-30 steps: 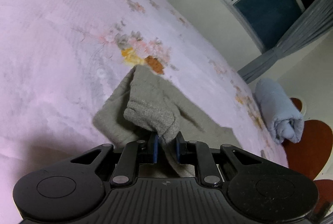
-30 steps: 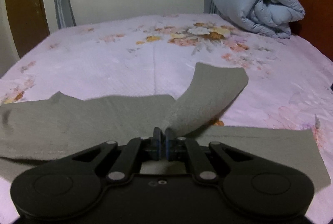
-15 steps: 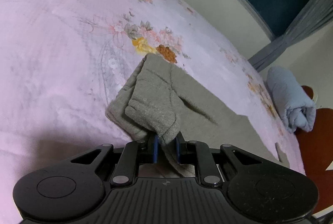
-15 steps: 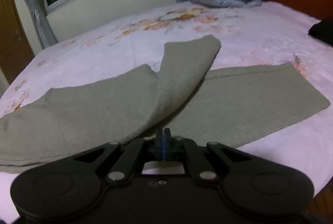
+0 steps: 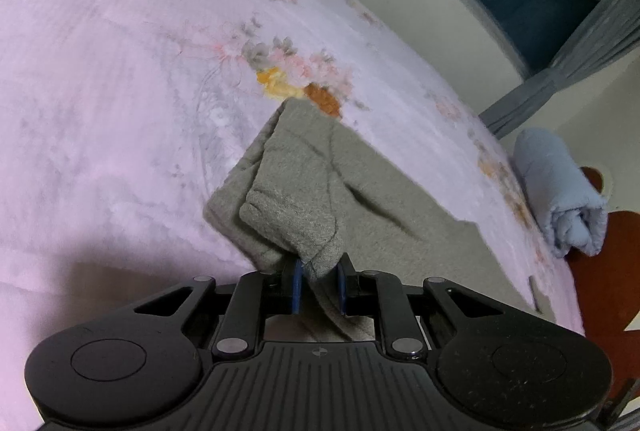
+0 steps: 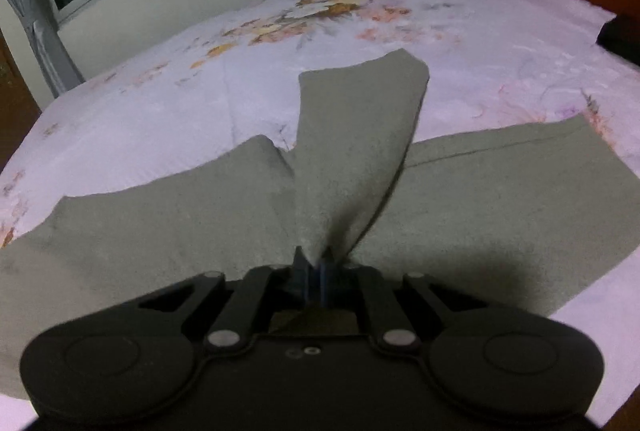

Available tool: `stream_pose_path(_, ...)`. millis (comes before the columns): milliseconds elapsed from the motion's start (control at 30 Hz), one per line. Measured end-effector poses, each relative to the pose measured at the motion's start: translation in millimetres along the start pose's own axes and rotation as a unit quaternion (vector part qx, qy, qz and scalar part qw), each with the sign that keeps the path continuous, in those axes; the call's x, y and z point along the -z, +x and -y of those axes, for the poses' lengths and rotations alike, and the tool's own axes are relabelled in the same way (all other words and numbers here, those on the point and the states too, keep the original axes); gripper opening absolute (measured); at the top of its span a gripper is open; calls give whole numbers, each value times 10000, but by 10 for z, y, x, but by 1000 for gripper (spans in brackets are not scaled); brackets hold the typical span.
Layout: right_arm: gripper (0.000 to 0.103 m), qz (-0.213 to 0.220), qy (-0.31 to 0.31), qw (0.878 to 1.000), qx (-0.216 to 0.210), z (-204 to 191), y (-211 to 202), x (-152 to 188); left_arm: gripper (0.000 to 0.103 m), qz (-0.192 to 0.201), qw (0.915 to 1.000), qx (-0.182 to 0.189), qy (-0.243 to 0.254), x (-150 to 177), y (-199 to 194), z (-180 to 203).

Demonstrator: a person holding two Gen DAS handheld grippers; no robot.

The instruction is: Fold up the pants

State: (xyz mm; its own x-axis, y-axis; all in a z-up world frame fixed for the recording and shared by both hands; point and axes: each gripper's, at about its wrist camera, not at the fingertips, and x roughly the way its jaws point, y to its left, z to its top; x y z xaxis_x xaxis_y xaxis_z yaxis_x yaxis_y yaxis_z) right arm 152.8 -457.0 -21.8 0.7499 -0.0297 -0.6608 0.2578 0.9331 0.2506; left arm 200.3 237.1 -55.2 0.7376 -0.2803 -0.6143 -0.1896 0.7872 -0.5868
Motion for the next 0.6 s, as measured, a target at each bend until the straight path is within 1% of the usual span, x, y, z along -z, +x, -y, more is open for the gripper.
stream_pose_path(67, 0, 243, -171, 9995, -44, -22, -200, 20, 16, 116, 9998, 146, -20, -5, -49, -7)
stream_pose_path(167, 0, 262, -275, 9992, -95, -12, -377, 136, 16, -12, 10000, -16, 32, 12, 0, -30)
stream_pose_path(233, 0, 131, -263, 9996, 9, 42, -296, 296, 16, -91, 9999, -19, -68, 42, 50, -95)
stream_pose_path(300, 0, -152, 65, 9999, 28, 175, -124, 400, 16, -77, 9996, 49, -248, 62, 50, -146)
stream_pose_path(333, 0, -146, 204, 9997, -20, 224, -85, 445, 16, -70, 9996, 54, -261, 72, 38, -144)
stream_pose_path(467, 0, 104, 194, 9998, -16, 195, -171, 457, 17, -63, 10000, -40, -64, 70, 7, -98)
stream_pose_path(500, 2, 87, 177, 9998, 64, 207, -143, 470, 23, -70, 9999, -83, -38, 74, 10, -94)
stream_pose_path(533, 5, -10, 210, 9998, 55, 241, -88, 481, 25, -76, 9999, -82, -87, 79, 8, -98)
stream_pose_path(567, 5, -49, 299, 9995, -17, 281, -52, 462, 33, -61, 9998, -105, -142, 79, -5, -101)
stream_pose_path(600, 11, 21, 482, 9988, -82, 335, -108, 435, 69, 11, 9994, -314, -157, 77, -38, -95)
